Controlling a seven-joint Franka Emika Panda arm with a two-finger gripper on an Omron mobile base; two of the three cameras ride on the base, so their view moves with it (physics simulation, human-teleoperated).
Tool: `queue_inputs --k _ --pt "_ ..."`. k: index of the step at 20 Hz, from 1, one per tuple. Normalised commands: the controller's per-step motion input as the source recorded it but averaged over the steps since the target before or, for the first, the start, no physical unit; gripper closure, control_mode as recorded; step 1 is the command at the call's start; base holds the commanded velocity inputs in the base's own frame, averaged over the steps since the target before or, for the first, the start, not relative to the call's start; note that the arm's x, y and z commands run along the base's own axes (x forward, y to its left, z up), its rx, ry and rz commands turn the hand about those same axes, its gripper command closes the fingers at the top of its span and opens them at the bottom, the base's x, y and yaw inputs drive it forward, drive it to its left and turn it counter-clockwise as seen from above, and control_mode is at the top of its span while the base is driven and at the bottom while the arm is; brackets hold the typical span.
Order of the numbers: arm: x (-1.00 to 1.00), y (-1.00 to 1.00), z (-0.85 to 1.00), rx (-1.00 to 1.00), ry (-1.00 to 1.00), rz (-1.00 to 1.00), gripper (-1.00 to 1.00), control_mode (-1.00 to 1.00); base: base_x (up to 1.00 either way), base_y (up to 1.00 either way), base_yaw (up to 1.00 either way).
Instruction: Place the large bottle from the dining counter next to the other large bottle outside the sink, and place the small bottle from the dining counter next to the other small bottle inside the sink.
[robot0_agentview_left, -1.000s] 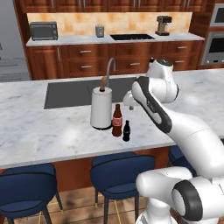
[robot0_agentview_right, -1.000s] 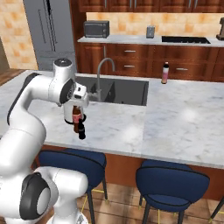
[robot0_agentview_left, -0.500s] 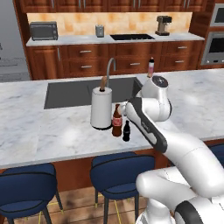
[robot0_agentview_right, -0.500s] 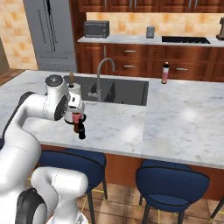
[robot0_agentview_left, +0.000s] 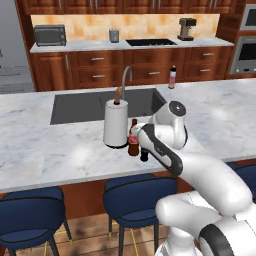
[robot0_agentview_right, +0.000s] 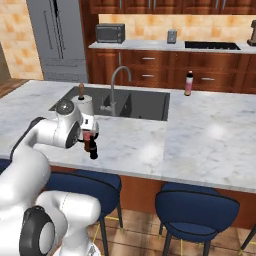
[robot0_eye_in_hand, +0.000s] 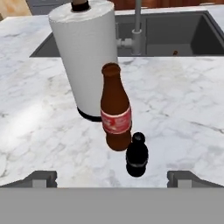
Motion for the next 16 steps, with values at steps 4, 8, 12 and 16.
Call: queue_inputs --k 4,8,12,16 --pt "0.56 0.00 -0.20 0.00 0.00 0.00 -1.00 -1.00 0.00 0.00 0.00" --pt "0.55 0.00 -0.23 0.00 0.00 0.00 -1.00 -1.00 0.00 0.00 0.00" --pt "0.53 0.00 -0.28 0.01 0.00 0.00 -1.00 -1.00 0.00 0.00 0.00" --pt "0.45 0.03 -0.30 0.03 0.00 0.00 -1.00 -1.00 0.00 0.00 0.00"
